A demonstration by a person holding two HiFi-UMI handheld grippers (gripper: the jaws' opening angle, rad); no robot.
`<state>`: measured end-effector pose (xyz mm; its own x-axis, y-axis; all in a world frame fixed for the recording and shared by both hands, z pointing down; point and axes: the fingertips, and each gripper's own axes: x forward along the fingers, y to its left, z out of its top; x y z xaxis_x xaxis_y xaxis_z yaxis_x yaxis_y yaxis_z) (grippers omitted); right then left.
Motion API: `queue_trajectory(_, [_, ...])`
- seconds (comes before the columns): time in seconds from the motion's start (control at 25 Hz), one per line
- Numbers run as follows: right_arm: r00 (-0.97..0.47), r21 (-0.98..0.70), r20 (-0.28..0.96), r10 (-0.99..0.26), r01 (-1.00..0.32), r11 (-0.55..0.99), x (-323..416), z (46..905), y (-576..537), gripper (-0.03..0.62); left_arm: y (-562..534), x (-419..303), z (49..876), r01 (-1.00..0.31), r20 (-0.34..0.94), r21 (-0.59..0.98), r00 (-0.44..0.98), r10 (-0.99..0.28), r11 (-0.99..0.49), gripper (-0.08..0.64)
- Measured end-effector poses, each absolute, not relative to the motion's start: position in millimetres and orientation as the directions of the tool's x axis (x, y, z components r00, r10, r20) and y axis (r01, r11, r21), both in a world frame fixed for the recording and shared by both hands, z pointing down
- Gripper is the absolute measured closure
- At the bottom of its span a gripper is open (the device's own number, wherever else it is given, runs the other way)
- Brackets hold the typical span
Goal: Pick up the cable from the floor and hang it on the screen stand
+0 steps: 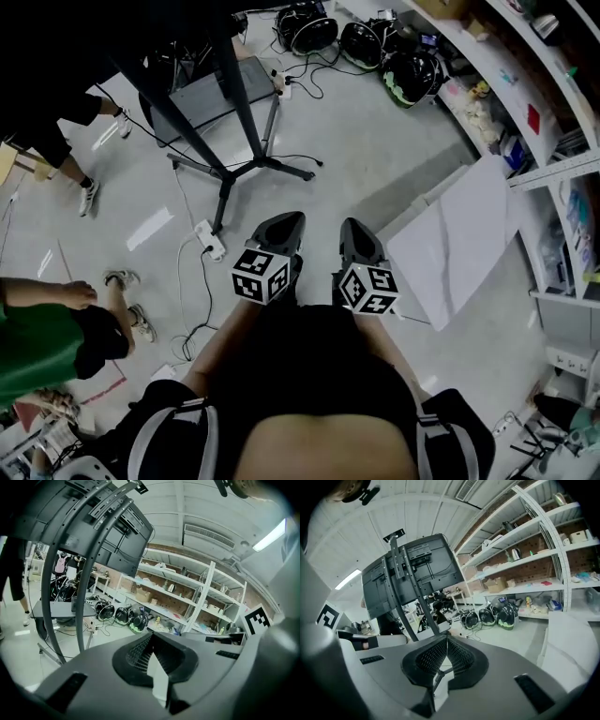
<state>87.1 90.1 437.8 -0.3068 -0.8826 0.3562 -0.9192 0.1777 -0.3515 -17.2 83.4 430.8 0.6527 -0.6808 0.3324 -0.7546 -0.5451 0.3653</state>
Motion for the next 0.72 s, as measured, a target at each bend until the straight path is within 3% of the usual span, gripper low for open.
queue_trajectory(0.72, [-0.228,-0.344,0.396,-0.889,-0.935,0.086,75,467,-60,0.568,-82,-37,463,-0.705,0.345,0.410,0.707,-0.617,-0.578,0.552])
